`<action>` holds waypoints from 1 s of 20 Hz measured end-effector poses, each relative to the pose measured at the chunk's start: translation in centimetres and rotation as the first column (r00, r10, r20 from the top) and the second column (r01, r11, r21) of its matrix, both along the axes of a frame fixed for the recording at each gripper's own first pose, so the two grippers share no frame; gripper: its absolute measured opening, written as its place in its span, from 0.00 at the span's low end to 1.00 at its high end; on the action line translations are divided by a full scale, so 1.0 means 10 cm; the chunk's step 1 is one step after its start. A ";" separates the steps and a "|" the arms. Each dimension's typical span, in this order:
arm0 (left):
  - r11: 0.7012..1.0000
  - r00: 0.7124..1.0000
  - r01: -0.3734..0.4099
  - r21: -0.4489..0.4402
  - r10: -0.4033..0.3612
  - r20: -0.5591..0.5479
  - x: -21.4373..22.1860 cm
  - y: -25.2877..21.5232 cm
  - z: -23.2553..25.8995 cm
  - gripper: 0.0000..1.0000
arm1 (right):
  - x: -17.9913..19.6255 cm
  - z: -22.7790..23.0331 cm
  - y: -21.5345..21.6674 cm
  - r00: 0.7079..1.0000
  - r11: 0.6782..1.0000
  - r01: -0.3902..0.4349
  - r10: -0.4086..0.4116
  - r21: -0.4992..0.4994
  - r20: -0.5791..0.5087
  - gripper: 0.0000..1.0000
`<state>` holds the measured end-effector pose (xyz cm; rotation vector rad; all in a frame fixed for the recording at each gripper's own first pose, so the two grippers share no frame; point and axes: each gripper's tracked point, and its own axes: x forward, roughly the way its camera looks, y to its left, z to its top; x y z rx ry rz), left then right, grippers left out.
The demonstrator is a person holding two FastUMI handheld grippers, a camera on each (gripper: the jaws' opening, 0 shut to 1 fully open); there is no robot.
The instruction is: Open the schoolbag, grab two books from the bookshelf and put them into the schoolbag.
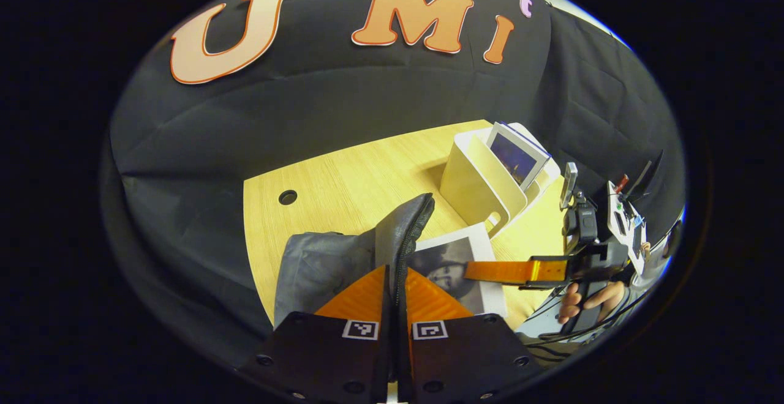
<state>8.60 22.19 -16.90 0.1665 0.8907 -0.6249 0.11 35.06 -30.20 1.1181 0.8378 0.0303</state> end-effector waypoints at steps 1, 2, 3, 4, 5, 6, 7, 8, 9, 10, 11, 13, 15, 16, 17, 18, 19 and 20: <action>1.000 1.000 -0.005 -0.002 0.005 -0.005 -0.01 -0.01 0.00 0.06 | 0.01 -0.03 0.05 1.000 1.000 -0.003 0.003 0.008 0.005 0.29; 1.000 1.000 -0.003 -0.007 0.003 -0.009 -0.02 -0.02 -0.02 0.06 | 0.03 -0.06 0.07 1.000 1.000 -0.001 0.000 0.012 0.009 0.29; 1.000 1.000 -0.004 -0.005 0.004 -0.009 -0.03 -0.04 -0.03 0.06 | 0.02 -0.08 0.12 1.000 1.000 -0.015 0.015 0.009 0.010 0.29; 1.000 1.000 -0.004 -0.012 0.003 -0.013 -0.05 -0.06 -0.04 0.06 | 0.01 -0.08 0.17 1.000 1.000 -0.023 0.023 0.013 0.015 0.29; 1.000 1.000 0.005 -0.010 -0.005 -0.019 -0.09 -0.09 -0.06 0.06 | -0.01 -0.06 0.25 0.999 0.999 -0.045 0.045 0.028 0.016 0.29; 1.000 1.000 0.004 -0.005 -0.004 -0.008 -0.08 -0.11 -0.06 0.06 | -0.04 -0.01 0.30 0.998 0.997 -0.064 0.063 0.047 0.022 0.29; 1.000 1.000 0.005 -0.002 -0.005 -0.005 -0.06 -0.12 -0.06 0.06 | -0.07 0.01 0.34 0.996 0.995 -0.086 0.085 0.046 0.025 0.39; 1.000 1.000 0.002 -0.006 -0.002 -0.005 -0.05 -0.13 -0.05 0.06 | -0.10 0.03 0.35 0.994 0.994 -0.104 0.102 0.040 0.037 0.28; 1.000 1.000 0.001 -0.012 -0.001 -0.005 -0.04 -0.15 -0.05 0.06 | -0.14 0.03 0.33 0.993 0.993 -0.112 0.110 0.042 0.045 0.27; 1.000 1.000 0.003 -0.014 -0.004 -0.011 -0.05 -0.16 -0.05 0.06 | -0.12 0.01 0.29 0.994 0.994 -0.099 0.096 0.050 0.052 0.27; 1.000 1.000 0.002 -0.018 -0.003 -0.012 -0.07 -0.15 -0.05 0.06 | -0.07 0.00 0.31 0.995 0.994 -0.084 0.081 0.065 0.056 0.27; 1.000 1.000 0.006 -0.022 -0.006 -0.014 -0.07 -0.18 -0.06 0.06 | -0.05 0.01 0.33 0.995 0.993 -0.075 0.068 0.093 0.072 0.36; 1.000 1.000 0.011 -0.024 -0.011 -0.012 -0.07 -0.23 -0.04 0.05 | 0.02 -0.02 0.37 0.994 0.991 -0.076 0.066 0.107 0.092 0.26; 1.000 1.000 0.014 -0.022 -0.015 -0.016 -0.12 -0.21 -0.04 0.06 | 0.05 -0.02 0.39 0.993 0.991 -0.070 0.058 0.114 0.102 0.25; 1.000 1.000 0.013 -0.023 -0.013 -0.015 -0.11 -0.20 -0.03 0.05 | 0.08 -0.05 0.42 0.993 0.991 -0.075 0.064 0.113 0.101 0.25; 1.000 1.000 0.010 -0.021 -0.010 -0.019 -0.12 -0.21 -0.04 0.06 | 0.11 -0.10 0.42 0.993 0.992 -0.068 0.057 0.106 0.104 0.25; 1.000 1.000 0.008 -0.026 -0.009 -0.028 -0.15 -0.25 -0.05 0.05 | 0.14 -0.14 0.45 0.992 0.993 -0.071 0.061 0.091 0.106 0.25; 1.000 0.999 0.016 -0.025 -0.017 -0.039 -0.18 -0.27 -0.06 0.05 | 0.17 -0.20 0.48 0.992 0.994 -0.075 0.067 0.077 0.106 0.25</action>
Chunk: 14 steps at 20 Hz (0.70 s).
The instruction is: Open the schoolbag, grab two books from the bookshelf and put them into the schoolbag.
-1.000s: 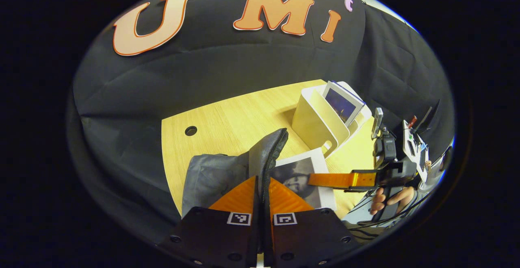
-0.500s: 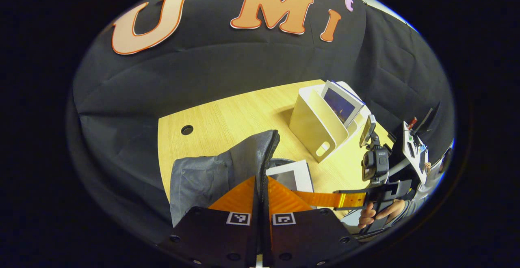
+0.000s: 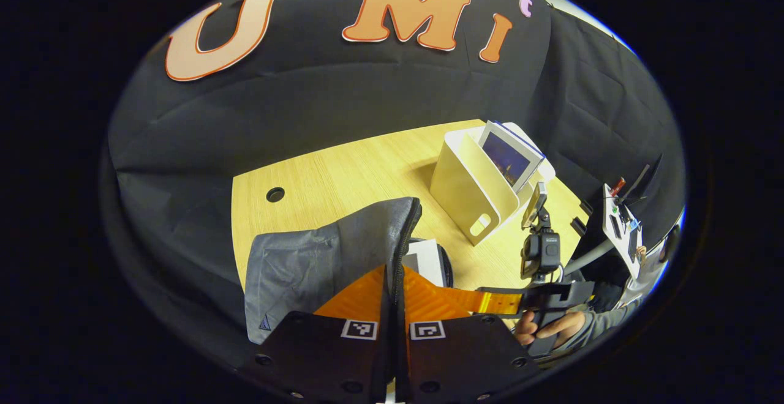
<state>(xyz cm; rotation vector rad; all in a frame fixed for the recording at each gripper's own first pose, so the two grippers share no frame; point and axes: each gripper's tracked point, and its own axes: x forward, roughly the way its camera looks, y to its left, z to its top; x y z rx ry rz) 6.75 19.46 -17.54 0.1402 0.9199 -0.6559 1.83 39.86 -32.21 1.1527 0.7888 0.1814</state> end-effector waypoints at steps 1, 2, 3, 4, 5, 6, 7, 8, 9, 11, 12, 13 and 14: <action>1.000 1.000 0.004 -0.004 -0.004 -0.002 -0.02 -0.02 0.00 0.06 | 0.01 -0.05 0.05 1.000 1.000 -0.016 0.016 -0.012 -0.011 0.25; 1.000 1.000 0.011 -0.002 -0.011 -0.006 -0.02 -0.04 -0.01 0.06 | 0.04 -0.08 0.09 1.000 1.000 -0.020 0.020 -0.005 -0.015 0.25; 1.000 1.000 0.008 0.000 -0.008 -0.003 -0.01 -0.04 -0.01 0.05 | 0.03 -0.09 0.13 0.999 0.999 -0.038 0.038 0.001 -0.033 0.25; 1.000 1.000 0.004 0.007 -0.004 -0.003 0.01 -0.03 -0.03 0.06 | 0.05 -0.08 0.11 0.999 1.000 -0.027 0.027 0.001 -0.037 0.25; 1.000 1.000 -0.004 0.012 0.005 -0.003 0.04 -0.01 -0.05 0.06 | 0.02 -0.11 0.08 0.997 0.999 -0.034 0.033 -0.015 -0.071 0.29; 1.000 1.000 -0.011 0.017 0.011 -0.007 0.08 0.00 -0.06 0.06 | -0.01 -0.09 0.04 0.994 0.998 -0.049 0.047 -0.024 -0.099 0.31; 1.000 1.000 -0.019 0.022 0.019 -0.009 0.10 0.02 -0.07 0.06 | -0.08 -0.12 0.01 0.990 0.996 -0.068 0.061 -0.050 -0.125 0.36; 0.999 1.000 -0.023 0.029 0.023 -0.011 0.11 0.03 -0.07 0.06 | -0.12 -0.11 -0.07 0.987 0.994 -0.083 0.071 -0.077 -0.143 0.58; 0.999 1.000 -0.024 0.037 0.024 -0.009 0.11 0.05 -0.07 0.06 | -0.18 -0.10 -0.17 0.984 0.988 -0.101 0.082 -0.113 -0.161 0.59; 0.998 0.999 -0.033 0.044 0.034 -0.009 0.12 0.04 -0.08 0.06 | -0.24 -0.01 -0.33 0.981 0.981 -0.132 0.109 -0.138 -0.163 0.81; 0.998 0.999 -0.046 0.051 0.046 -0.006 0.13 0.04 -0.09 0.06 | -0.25 0.05 -0.42 0.981 0.977 -0.144 0.120 -0.155 -0.156 0.87; 0.997 0.998 -0.061 0.054 0.062 -0.006 0.12 0.03 -0.10 0.06 | -0.26 0.09 -0.53 0.980 0.970 -0.155 0.126 -0.188 -0.156 0.96; 0.995 0.997 -0.076 0.059 0.076 -0.009 0.11 0.03 -0.11 0.06 | -0.25 0.10 -0.64 0.980 0.961 -0.165 0.134 -0.223 -0.148 0.97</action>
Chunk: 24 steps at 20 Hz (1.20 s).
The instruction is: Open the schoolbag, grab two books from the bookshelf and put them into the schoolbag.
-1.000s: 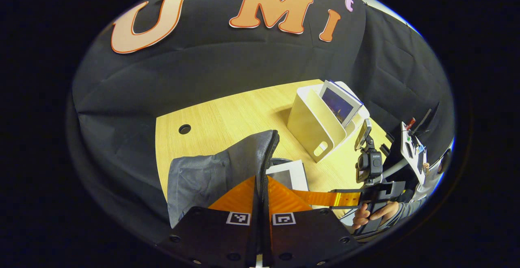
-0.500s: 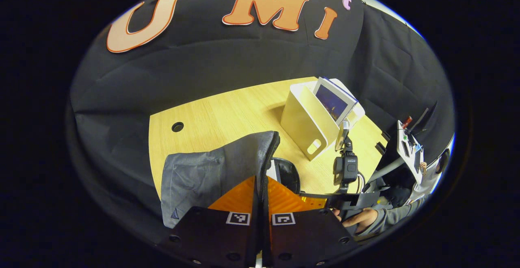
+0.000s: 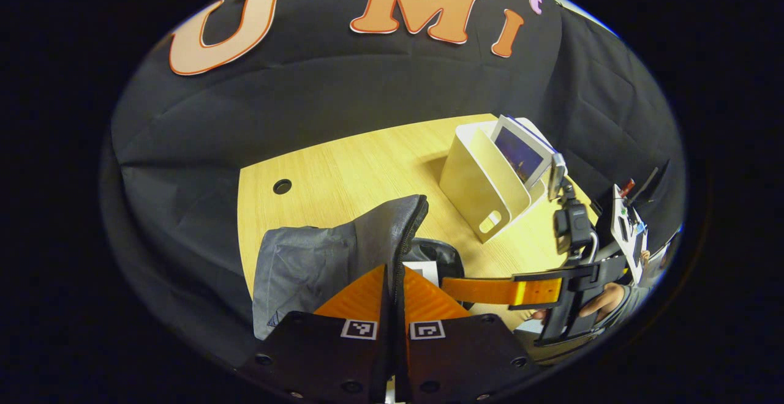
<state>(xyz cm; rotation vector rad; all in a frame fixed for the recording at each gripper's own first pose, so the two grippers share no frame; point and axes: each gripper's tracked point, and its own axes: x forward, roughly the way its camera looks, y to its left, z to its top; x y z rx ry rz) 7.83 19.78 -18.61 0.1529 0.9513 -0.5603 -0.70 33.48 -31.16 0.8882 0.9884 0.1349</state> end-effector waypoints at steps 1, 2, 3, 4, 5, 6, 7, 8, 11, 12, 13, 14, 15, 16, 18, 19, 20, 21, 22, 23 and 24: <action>1.000 1.000 -0.010 0.001 0.010 0.000 -0.02 0.00 -0.01 0.06 | -0.02 0.02 -0.10 1.000 0.999 -0.010 0.010 -0.032 0.000 0.97; 1.000 1.000 -0.016 0.011 0.016 0.003 -0.02 0.00 -0.02 0.06 | -0.01 0.08 -0.19 1.000 0.999 -0.018 0.019 -0.046 0.010 0.97; 0.999 1.000 -0.020 0.025 0.019 0.009 -0.03 0.02 -0.03 0.06 | -0.02 0.14 -0.29 1.000 0.998 -0.020 0.021 -0.062 0.016 0.98; 0.999 1.000 -0.026 0.035 0.025 0.013 -0.03 0.02 -0.04 0.05 | -0.02 0.20 -0.39 0.999 0.997 -0.024 0.025 -0.071 0.021 0.98; 0.999 0.999 -0.032 0.040 0.032 0.013 -0.04 0.00 -0.04 0.05 | -0.04 0.25 -0.51 0.999 0.995 -0.029 0.031 -0.097 0.020 0.98; 0.998 0.999 -0.038 0.044 0.038 0.010 -0.04 -0.01 -0.04 0.06 | -0.05 0.31 -0.65 0.999 0.991 -0.036 0.040 -0.131 0.028 0.98; 0.997 0.999 -0.048 0.053 0.047 0.008 -0.05 0.00 -0.06 0.06 | -0.04 0.36 -0.81 0.998 0.985 -0.041 0.048 -0.171 0.036 0.98; 0.997 0.998 -0.056 0.058 0.055 0.007 -0.05 -0.01 -0.07 0.06 | -0.03 0.43 -0.96 0.997 0.976 -0.054 0.064 -0.212 0.044 0.98; 0.995 0.997 -0.073 0.071 0.073 0.005 -0.06 -0.06 -0.12 0.06 | 0.03 0.68 -1.34 0.993 0.944 -0.067 0.096 -0.323 0.074 0.98; 0.994 0.997 -0.075 0.079 0.075 0.003 -0.07 -0.07 -0.14 0.06 | 0.06 0.77 -1.46 0.991 0.933 -0.073 0.108 -0.353 0.080 0.98; 0.993 0.997 -0.076 0.085 0.076 0.001 -0.09 -0.09 -0.15 0.06 | 0.08 0.85 -1.58 0.989 0.919 -0.075 0.117 -0.387 0.085 0.98; 0.993 0.997 -0.076 0.091 0.077 -0.001 -0.10 -0.11 -0.16 0.06 | 0.09 0.92 -1.69 0.987 0.903 -0.091 0.139 -0.421 0.084 0.98; 0.992 0.997 -0.077 0.097 0.077 0.001 -0.11 -0.13 -0.17 0.06 | 0.09 1.01 -1.82 0.985 0.883 -0.109 0.159 -0.456 0.072 0.98; 0.992 0.997 -0.078 0.102 0.079 0.001 -0.11 -0.14 -0.19 0.06 | 0.10 1.06 -1.93 0.982 0.866 -0.126 0.177 -0.484 0.060 0.98; 0.990 0.996 -0.090 0.106 0.090 -0.003 -0.11 -0.15 -0.20 0.06 | 0.15 1.19 -2.12 0.978 0.832 -0.154 0.207 -0.533 0.040 0.98; 0.990 0.995 -0.099 0.105 0.100 -0.004 -0.11 -0.14 -0.21 0.06 | 0.19 1.26 -2.19 0.974 0.818 -0.173 0.224 -0.549 0.027 0.98; 0.988 0.994 -0.108 0.106 0.110 -0.007 -0.11 -0.14 -0.22 0.06 | 0.21 1.32 -2.27 0.969 0.808 -0.192 0.245 -0.557 0.021 0.98; 0.987 0.993 -0.119 0.106 0.120 -0.008 -0.10 -0.13 -0.22 0.06 | 0.27 1.38 -2.34 0.967 0.797 -0.200 0.256 -0.570 0.018 0.98; 0.986 0.992 -0.126 0.108 0.128 -0.009 -0.10 -0.13 -0.23 0.06 | 0.31 1.43 -2.41 0.963 0.783 -0.214 0.269 -0.584 0.007 0.98; 0.985 0.991 -0.135 0.109 0.137 -0.009 -0.10 -0.11 -0.23 0.06 | 0.38 1.47 -2.50 0.962 0.767 -0.219 0.274 -0.603 0.000 0.98; 0.984 0.989 -0.143 0.110 0.145 -0.012 -0.10 -0.11 -0.23 0.06 | 0.44 1.49 -2.59 0.960 0.750 -0.229 0.280 -0.621 -0.016 0.98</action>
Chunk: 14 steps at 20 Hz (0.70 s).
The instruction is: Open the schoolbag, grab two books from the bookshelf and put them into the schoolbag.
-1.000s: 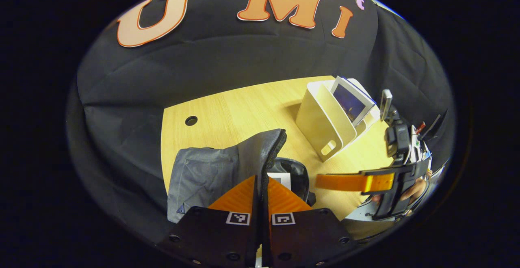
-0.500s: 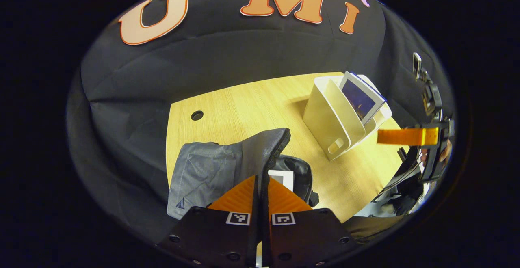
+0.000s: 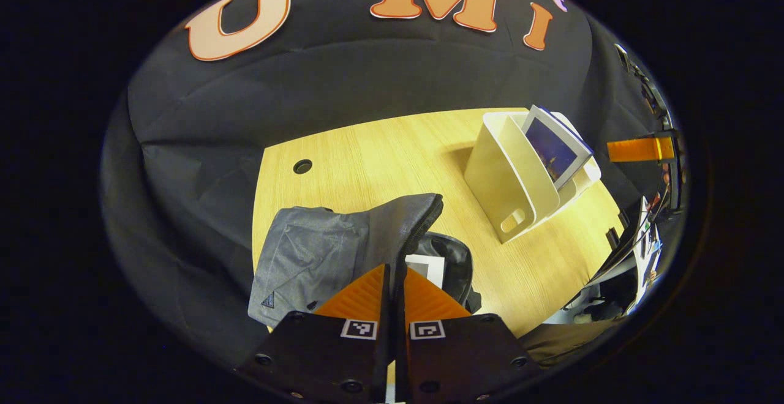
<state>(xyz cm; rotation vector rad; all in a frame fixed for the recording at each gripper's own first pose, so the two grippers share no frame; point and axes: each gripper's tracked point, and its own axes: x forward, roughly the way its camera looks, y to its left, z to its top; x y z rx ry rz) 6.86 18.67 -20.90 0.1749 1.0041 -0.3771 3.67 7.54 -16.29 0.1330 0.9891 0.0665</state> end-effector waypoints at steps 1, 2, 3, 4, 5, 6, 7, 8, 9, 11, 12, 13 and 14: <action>1.000 1.000 -0.010 0.001 0.010 -0.001 -0.01 0.01 -0.01 0.06 | 0.05 0.01 -0.07 1.000 1.000 -0.001 0.001 -0.020 -0.014 0.98; 1.000 1.000 -0.017 0.001 0.017 -0.005 0.00 0.00 -0.02 0.06 | 0.11 -0.01 -0.11 0.999 0.999 -0.012 0.011 -0.030 -0.033 0.98; 1.000 1.000 -0.028 0.005 0.028 -0.006 -0.01 0.02 -0.02 0.06 | 0.17 -0.03 -0.14 0.999 0.999 -0.019 0.017 -0.032 -0.050 0.98; 0.999 0.999 -0.039 0.006 0.039 -0.009 -0.01 0.02 -0.02 0.06 | 0.22 -0.05 -0.15 0.997 0.999 -0.035 0.033 -0.030 -0.067 0.98; 0.999 0.999 -0.050 0.009 0.050 -0.010 -0.01 0.02 -0.02 0.06 | 0.29 -0.09 -0.15 0.996 0.999 -0.042 0.040 -0.026 -0.084 0.98; 0.998 0.998 -0.062 0.018 0.062 -0.011 -0.01 0.03 -0.02 0.06 | 0.35 -0.15 -0.14 0.994 0.998 -0.050 0.047 -0.025 -0.103 0.97; 0.997 0.997 -0.072 0.029 0.073 -0.004 -0.01 0.05 -0.02 0.06 | 0.41 -0.21 -0.16 0.992 0.998 -0.051 0.048 -0.025 -0.121 0.97; 0.996 0.997 -0.083 0.038 0.083 -0.001 -0.01 0.06 -0.01 0.05 | 0.49 -0.27 -0.19 0.990 0.998 -0.048 0.044 -0.031 -0.135 0.96; 0.995 0.996 -0.092 0.043 0.092 0.002 -0.01 0.06 -0.01 0.06 | 0.54 -0.33 -0.20 0.988 0.998 -0.050 0.045 -0.030 -0.150 0.96; 0.992 0.993 -0.116 0.050 0.116 0.000 -0.02 0.08 0.00 0.05 | 0.63 -0.45 -0.18 0.979 0.999 -0.039 0.039 0.006 -0.198 0.92; 0.990 0.991 -0.133 0.053 0.134 0.000 -0.03 0.09 0.00 0.06 | 0.69 -0.49 -0.20 0.978 1.000 -0.029 0.029 0.006 -0.208 0.89; 0.987 0.988 -0.151 0.055 0.151 -0.001 -0.06 0.12 0.00 0.06 | 0.75 -0.54 -0.22 0.976 0.999 -0.032 0.033 0.007 -0.214 0.84; 0.984 0.986 -0.168 0.054 0.168 -0.003 -0.07 0.13 0.01 0.06 | 0.78 -0.58 -0.24 0.975 0.999 -0.032 0.031 0.000 -0.222 0.81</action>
